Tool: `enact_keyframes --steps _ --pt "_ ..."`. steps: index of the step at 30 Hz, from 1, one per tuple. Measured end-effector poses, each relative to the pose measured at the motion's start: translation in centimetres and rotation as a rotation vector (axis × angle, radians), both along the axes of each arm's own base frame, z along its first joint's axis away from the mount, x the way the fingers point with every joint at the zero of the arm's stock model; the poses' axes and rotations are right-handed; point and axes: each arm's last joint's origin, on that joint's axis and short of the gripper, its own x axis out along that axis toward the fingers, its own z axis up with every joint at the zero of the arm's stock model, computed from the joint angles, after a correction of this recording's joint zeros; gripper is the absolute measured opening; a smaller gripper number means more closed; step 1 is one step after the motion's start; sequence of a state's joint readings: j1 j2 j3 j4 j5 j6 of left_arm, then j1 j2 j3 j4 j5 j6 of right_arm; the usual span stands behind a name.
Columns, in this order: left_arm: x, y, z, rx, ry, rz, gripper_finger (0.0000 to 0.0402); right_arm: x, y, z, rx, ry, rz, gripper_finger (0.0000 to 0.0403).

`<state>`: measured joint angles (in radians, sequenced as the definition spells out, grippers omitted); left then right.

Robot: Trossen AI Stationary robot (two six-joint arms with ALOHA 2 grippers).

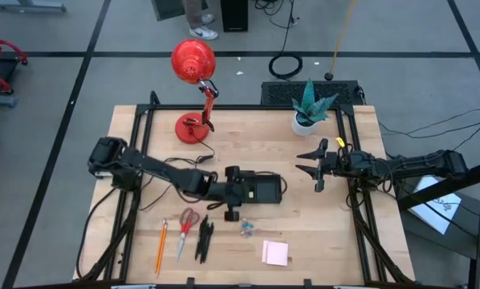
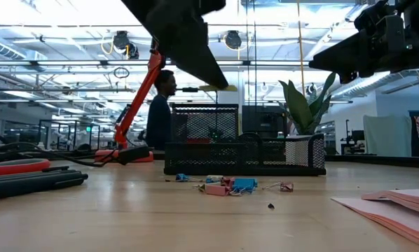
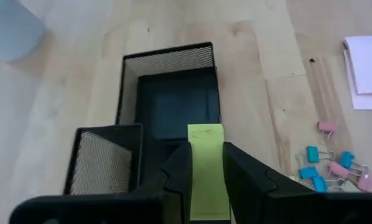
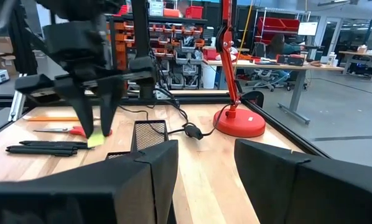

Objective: Pick and place office supplies into organizer
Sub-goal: Put the yellow eraser into the black desk organizer, then adjust the black desk organizer

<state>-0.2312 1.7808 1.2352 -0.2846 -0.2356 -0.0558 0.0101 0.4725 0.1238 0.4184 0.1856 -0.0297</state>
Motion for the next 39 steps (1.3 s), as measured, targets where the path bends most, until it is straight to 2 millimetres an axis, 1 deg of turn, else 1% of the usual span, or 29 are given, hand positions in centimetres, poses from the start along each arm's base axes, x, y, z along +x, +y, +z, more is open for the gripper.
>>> enact_keyframes --steps 3,9,12,20,23,26,34,39 --pt "0.3 0.5 -1.0 -0.016 0.046 0.000 0.0079 0.0 0.0 0.0 -0.001 0.005 0.000 0.0153" --pt "1.0 0.1 -3.8 -0.018 0.114 -0.016 0.0079 0.0 0.0 -0.1 0.000 0.012 0.002 0.0153" --pt "1.0 0.0 -5.0 0.016 0.151 -0.001 0.0079 0.0 0.0 -0.1 0.003 0.011 0.002 0.0153" --pt "1.1 0.1 -6.3 0.053 0.186 0.045 0.0079 0.0 0.0 0.0 0.010 0.003 0.003 0.0153" --pt "1.1 -0.1 -6.1 0.044 0.179 0.049 0.0081 0.0 0.0 0.0 0.010 0.003 0.003 0.0153" --pt "1.0 -0.2 -6.1 0.038 0.178 0.057 0.0098 0.0 0.0 0.0 0.010 0.003 0.003 0.0153" --pt "0.9 -1.0 -5.9 0.095 0.154 0.067 0.0182 0.0 0.0 0.0 0.010 0.003 0.003 0.0153" --pt "1.0 -1.0 -5.8 0.128 0.143 0.047 0.0212 0.0 0.0 0.0 0.010 0.003 0.003 0.0153"
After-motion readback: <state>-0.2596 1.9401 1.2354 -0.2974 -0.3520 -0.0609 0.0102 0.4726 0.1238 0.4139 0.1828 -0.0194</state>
